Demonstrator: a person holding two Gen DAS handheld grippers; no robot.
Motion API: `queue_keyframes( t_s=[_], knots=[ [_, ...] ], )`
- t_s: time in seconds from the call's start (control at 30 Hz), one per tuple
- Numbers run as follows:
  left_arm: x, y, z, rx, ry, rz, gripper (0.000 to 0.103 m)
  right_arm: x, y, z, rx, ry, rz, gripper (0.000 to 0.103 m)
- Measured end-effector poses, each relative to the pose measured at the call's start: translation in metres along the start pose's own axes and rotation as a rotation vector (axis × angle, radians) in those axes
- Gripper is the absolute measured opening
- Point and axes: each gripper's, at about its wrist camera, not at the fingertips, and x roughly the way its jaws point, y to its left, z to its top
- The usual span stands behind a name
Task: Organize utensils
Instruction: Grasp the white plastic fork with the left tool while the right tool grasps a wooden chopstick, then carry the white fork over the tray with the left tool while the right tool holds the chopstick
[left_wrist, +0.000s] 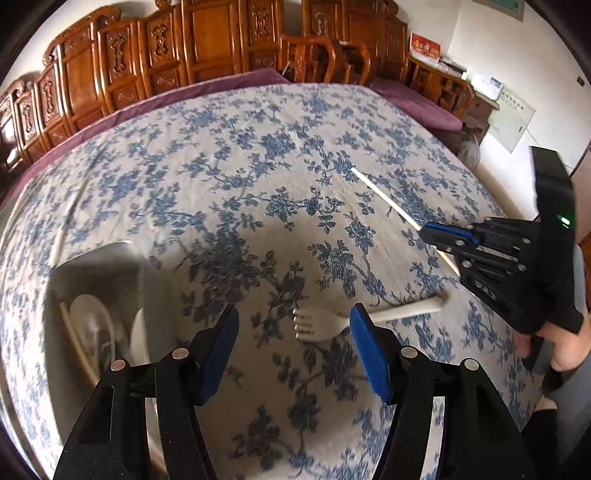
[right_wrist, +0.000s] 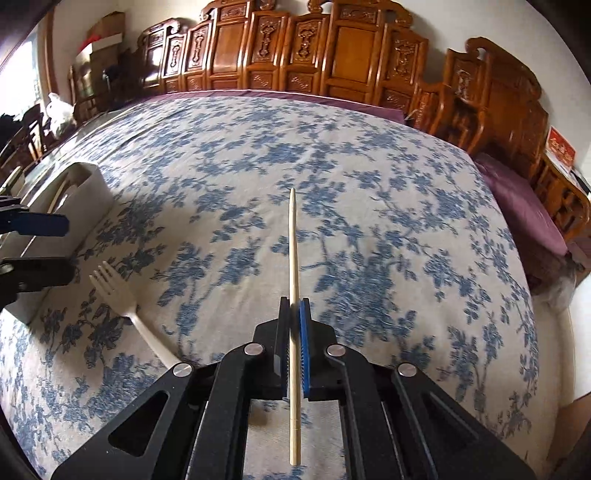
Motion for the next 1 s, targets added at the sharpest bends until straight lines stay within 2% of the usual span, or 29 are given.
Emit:
queue_keyframes(
  t_s=[0.07, 0.13, 0.27, 0.33, 0.4, 0.6, 1.0],
  knots=[
    [0.015, -0.001, 0.005, -0.013, 0.043, -0.026, 0.050, 0.000, -0.002, -0.001, 0.000, -0.003, -0.007, 0.006],
    [0.027, 0.001, 0.006, -0.030, 0.079, -0.036, 0.038, -0.001, -0.002, -0.001, -0.001, -0.006, -0.005, 0.006],
    [0.039, 0.005, 0.005, -0.056, 0.120, -0.059, 0.031, -0.006, -0.002, 0.000, 0.000, -0.022, -0.009, 0.006],
    [0.043, 0.007, 0.003, -0.071, 0.142, -0.071, 0.018, -0.008, -0.003, 0.000, 0.002, -0.029, -0.011, 0.006],
    [0.043, 0.008, 0.000, -0.078, 0.153, -0.086, 0.013, -0.009, -0.004, 0.000, 0.006, -0.034, -0.013, 0.006],
    [0.021, 0.007, -0.011, -0.073, 0.103, -0.077, 0.008, -0.012, -0.004, 0.000, 0.014, -0.042, -0.027, 0.006],
    [-0.045, 0.028, -0.014, -0.122, -0.063, 0.020, 0.001, -0.033, 0.020, 0.001, 0.025, -0.069, -0.008, 0.006]
  ],
)
